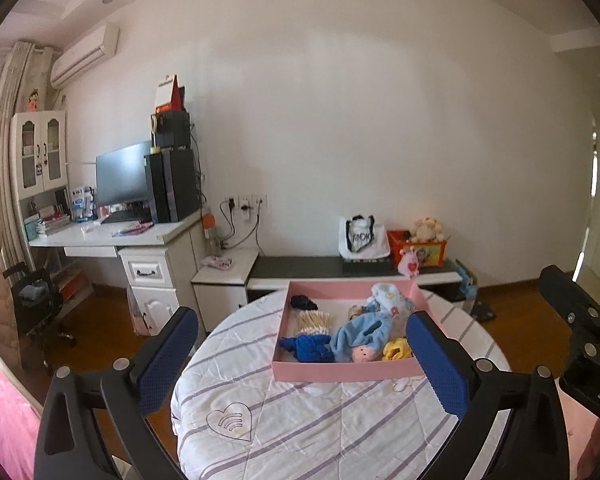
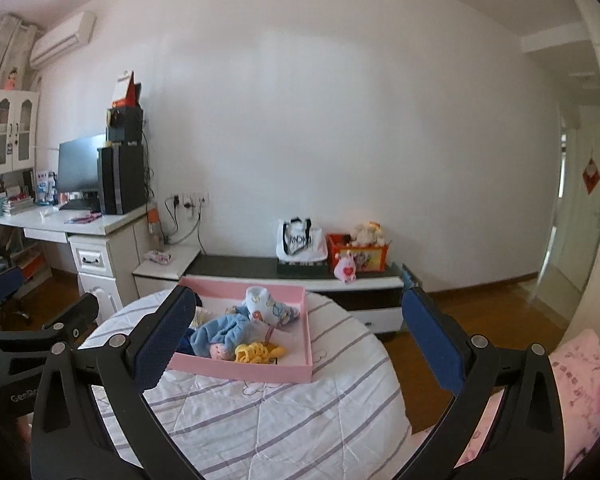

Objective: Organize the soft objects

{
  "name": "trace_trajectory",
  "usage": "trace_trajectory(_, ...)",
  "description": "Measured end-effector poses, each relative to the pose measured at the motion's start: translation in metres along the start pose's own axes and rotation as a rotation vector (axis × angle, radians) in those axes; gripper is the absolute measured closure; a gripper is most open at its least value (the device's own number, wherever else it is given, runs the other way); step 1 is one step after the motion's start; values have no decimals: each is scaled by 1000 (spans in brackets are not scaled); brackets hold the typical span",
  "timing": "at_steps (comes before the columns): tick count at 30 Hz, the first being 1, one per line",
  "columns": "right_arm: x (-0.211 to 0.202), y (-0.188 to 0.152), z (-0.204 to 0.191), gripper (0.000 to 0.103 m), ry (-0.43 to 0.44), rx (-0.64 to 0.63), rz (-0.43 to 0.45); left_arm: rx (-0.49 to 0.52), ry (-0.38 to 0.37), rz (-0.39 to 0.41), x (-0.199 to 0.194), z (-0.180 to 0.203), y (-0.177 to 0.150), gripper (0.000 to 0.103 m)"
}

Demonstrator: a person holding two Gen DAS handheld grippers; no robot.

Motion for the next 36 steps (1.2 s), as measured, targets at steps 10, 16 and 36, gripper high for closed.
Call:
trace_trajectory(10, -50, -5, -2, 0, 0, -5, 103, -2, 9, 70, -37, 0, -18, 0)
trace_trajectory(16, -65, -7, -4, 0, 0, -5, 134, -7, 4, 93, -43, 2, -25, 0)
trace_trajectory(36, -82, -10, 4, 0, -40, 5, 170, -8, 4, 116, -46, 8, -29, 0)
Point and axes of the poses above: each gripper's, at about its wrist camera, not at the fingertips, and x roughly the way its jaws point, z to its right, y to its top, the point moved 8 cm from there along x, roughly the way its jaws point, and after that the axes turned 12 degrees about -z, right-handed, at the moved point
